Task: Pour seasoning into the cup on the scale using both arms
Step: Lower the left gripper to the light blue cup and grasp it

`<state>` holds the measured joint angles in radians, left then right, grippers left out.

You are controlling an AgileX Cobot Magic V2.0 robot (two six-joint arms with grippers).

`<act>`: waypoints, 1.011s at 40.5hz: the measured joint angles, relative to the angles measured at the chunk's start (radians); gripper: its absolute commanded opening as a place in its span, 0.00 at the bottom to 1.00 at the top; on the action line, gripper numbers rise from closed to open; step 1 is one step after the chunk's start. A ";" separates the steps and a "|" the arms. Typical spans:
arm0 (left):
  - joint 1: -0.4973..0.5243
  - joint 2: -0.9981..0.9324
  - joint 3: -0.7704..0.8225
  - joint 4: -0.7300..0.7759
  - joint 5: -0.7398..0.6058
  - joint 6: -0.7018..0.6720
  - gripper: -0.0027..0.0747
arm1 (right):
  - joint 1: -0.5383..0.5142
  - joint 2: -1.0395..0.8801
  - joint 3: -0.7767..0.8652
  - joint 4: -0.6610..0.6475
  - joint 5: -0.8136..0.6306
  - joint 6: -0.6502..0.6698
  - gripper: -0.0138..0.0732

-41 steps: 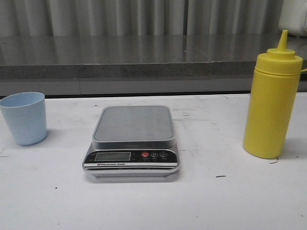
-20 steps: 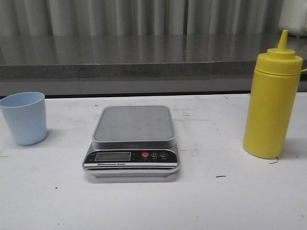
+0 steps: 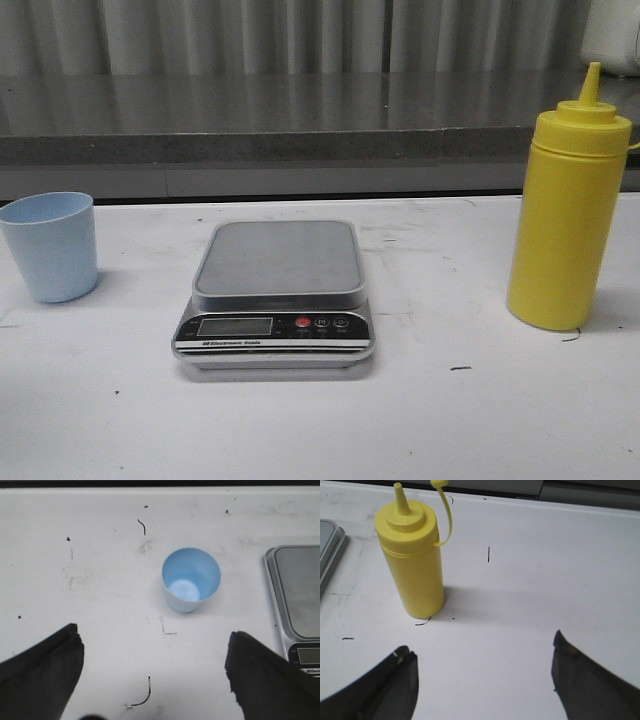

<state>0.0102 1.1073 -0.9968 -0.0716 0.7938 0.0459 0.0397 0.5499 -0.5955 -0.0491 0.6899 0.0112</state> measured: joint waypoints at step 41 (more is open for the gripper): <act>0.000 0.811 -0.399 0.000 0.027 0.000 0.77 | 0.000 0.002 0.000 0.000 0.000 0.000 0.81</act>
<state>0.0102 1.9179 -1.3959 -0.0716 0.8205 0.0459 0.0397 0.5516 -0.5955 -0.0491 0.6899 0.0112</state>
